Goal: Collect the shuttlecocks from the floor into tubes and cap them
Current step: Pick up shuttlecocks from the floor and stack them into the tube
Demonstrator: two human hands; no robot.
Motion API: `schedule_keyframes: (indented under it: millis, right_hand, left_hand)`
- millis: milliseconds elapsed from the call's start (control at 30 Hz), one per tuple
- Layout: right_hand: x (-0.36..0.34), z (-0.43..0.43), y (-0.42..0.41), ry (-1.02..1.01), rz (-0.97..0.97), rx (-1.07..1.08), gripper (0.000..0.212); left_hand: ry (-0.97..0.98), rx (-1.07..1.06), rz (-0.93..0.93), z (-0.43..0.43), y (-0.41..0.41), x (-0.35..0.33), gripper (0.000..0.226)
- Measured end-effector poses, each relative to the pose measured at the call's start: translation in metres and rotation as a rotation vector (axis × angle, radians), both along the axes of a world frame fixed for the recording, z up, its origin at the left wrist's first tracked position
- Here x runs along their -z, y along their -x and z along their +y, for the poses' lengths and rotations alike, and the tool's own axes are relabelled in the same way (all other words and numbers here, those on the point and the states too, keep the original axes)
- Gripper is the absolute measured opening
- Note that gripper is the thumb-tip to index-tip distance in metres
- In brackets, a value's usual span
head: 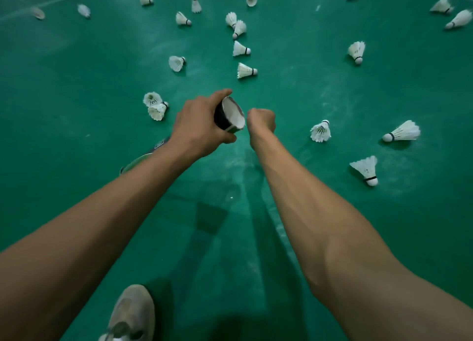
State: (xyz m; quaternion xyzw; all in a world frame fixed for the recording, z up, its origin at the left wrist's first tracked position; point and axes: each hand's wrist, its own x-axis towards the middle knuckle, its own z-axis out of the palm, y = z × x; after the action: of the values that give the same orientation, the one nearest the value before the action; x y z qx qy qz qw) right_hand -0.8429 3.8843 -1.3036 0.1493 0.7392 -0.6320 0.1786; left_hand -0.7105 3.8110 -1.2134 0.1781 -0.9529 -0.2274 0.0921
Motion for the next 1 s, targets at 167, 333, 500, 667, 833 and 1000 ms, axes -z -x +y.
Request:
schedule_keyframes:
  millis: [167, 333, 500, 667, 833, 1000]
  right_hand:
    - [0.012, 0.011, -0.003, 0.062, -0.017, -0.004, 0.039]
    - [0.011, 0.059, 0.019, -0.077, 0.154, -0.088, 0.028]
    - [0.012, 0.125, 0.034, -0.348, 0.209, -0.177, 0.041]
    - [0.021, 0.193, 0.036, -0.829, 0.245, -0.29, 0.047]
    - [0.047, 0.22, 0.019, -1.166, 0.024, -0.554, 0.073]
    - [0.071, 0.235, 0.002, -1.225, -0.058, -0.558, 0.079]
  left_hand:
    - [0.006, 0.076, -0.023, 0.015, 0.029, 0.009, 0.103]
    - [0.027, 0.154, -0.003, 0.042, 0.057, 0.019, 0.101]
    - [0.054, 0.26, -0.016, 0.081, 0.082, 0.031, 0.098]
    - [0.066, 0.374, -0.018, 0.125, 0.107, 0.034, 0.096]
    - [0.106, 0.467, -0.027, 0.158, 0.12, 0.042, 0.095]
    - [0.149, 0.533, -0.05, 0.166, 0.122, 0.051, 0.096]
